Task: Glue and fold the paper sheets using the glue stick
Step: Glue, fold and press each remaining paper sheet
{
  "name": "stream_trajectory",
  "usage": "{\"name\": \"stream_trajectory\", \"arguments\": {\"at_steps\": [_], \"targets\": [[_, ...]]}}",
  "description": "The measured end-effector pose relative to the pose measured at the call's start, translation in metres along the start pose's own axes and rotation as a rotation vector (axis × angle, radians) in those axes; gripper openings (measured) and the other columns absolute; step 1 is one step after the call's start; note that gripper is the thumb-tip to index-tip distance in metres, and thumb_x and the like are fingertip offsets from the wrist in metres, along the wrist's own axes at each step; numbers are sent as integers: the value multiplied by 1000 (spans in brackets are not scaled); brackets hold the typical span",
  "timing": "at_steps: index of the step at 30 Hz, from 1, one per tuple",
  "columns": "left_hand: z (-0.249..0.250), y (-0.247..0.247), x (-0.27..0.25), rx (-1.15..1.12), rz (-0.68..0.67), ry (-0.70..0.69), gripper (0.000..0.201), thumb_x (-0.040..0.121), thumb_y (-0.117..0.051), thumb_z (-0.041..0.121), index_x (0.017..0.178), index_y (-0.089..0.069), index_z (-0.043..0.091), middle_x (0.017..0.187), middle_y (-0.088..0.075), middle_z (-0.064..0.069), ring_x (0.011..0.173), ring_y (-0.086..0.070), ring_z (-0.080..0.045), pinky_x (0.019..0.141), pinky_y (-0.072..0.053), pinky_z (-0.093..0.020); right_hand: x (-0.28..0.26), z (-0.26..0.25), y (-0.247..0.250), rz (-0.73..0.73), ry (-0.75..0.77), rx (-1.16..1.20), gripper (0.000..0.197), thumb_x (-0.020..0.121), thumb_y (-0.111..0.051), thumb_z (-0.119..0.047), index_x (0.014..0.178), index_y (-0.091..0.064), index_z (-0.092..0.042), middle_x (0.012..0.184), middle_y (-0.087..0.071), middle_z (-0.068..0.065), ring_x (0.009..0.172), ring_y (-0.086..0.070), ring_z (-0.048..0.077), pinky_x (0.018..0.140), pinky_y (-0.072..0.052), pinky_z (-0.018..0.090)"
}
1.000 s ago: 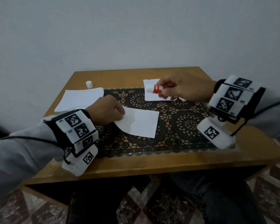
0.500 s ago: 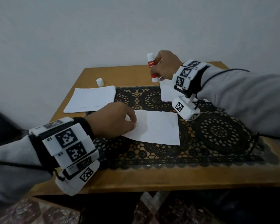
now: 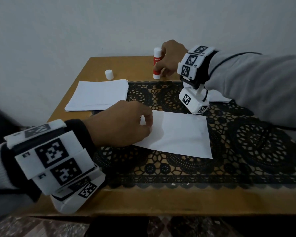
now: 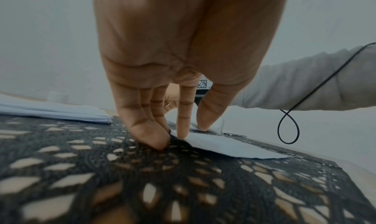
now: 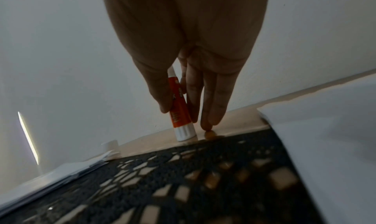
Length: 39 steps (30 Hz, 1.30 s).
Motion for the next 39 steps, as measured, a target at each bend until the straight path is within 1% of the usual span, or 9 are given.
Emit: {"name": "stream_trajectory", "arguments": {"at_steps": [6,9,14,17,23,26,29,34,39], "targets": [[0,-1,1,23,2,-11,13,91,-59,32,103,-63,30,76,-44,23,70,-47,2,58,-31,-10,-1,5,5,-1,0,-41,55,72,-83,-28,117,-58,-10,104,-68,9,88,-68,25,86,-56,44],[1,-1,-1,40,0,-9,15,91,-59,32,105,-62,29,77,-45,22,71,-47,0,59,-32,-12,-9,9,21,6,-8,-28,52,76,-79,-21,121,-58,-5,95,-68,11,80,-65,22,87,-56,44],[5,-4,-7,91,2,26,23,89,-60,36,110,-60,28,81,-44,18,74,-46,-1,62,-34,-17,-40,35,65,25,17,-186,28,77,-77,-12,103,-68,-6,93,-71,12,80,-69,26,73,-59,38],[10,-5,-10,116,-9,56,26,89,-60,37,113,-59,28,88,-48,11,80,-50,-6,70,-38,-24,-63,68,85,-33,13,-439,21,78,-77,-13,96,-68,-7,94,-69,9,71,-59,20,60,-47,27],[20,-10,-19,139,-9,69,28,89,-61,36,115,-57,27,101,-50,5,91,-52,-12,78,-40,-25,-101,137,106,-91,-45,-619,31,76,-78,-39,95,-60,-23,103,-62,-3,101,-56,21,93,-46,37],[20,-10,-17,151,-2,85,27,89,-61,35,113,-57,26,98,-51,5,88,-52,-12,77,-40,-25,-113,154,105,-147,-8,-565,42,78,-76,-43,106,-60,-17,100,-55,-2,100,-54,21,91,-44,35],[20,-8,-14,157,7,102,23,89,-61,35,109,-57,25,93,-53,6,84,-52,-10,76,-42,-25,-117,158,100,-155,41,-563,41,80,-72,-48,106,-61,-18,99,-53,-2,96,-52,20,86,-42,33],[18,-8,-13,152,32,97,18,88,-62,34,101,-53,26,92,-56,6,85,-54,-11,75,-44,-26,-113,153,94,-151,118,-578,29,82,-71,-43,95,-64,-18,92,-54,-5,90,-49,17,76,-36,29],[17,-9,-11,153,39,94,18,89,-62,35,102,-53,26,94,-56,6,87,-55,-13,78,-46,-27,-110,154,98,-177,127,-555,16,82,-73,-34,77,-66,-22,81,-55,-12,94,-55,17,78,-40,31]]}}
Point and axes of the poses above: each hand's wrist, its own x-axis towards the middle knuckle, its own y-axis out of the back of the hand, z = x × y, the point moved 2 cm from there along x, towards the middle knuckle
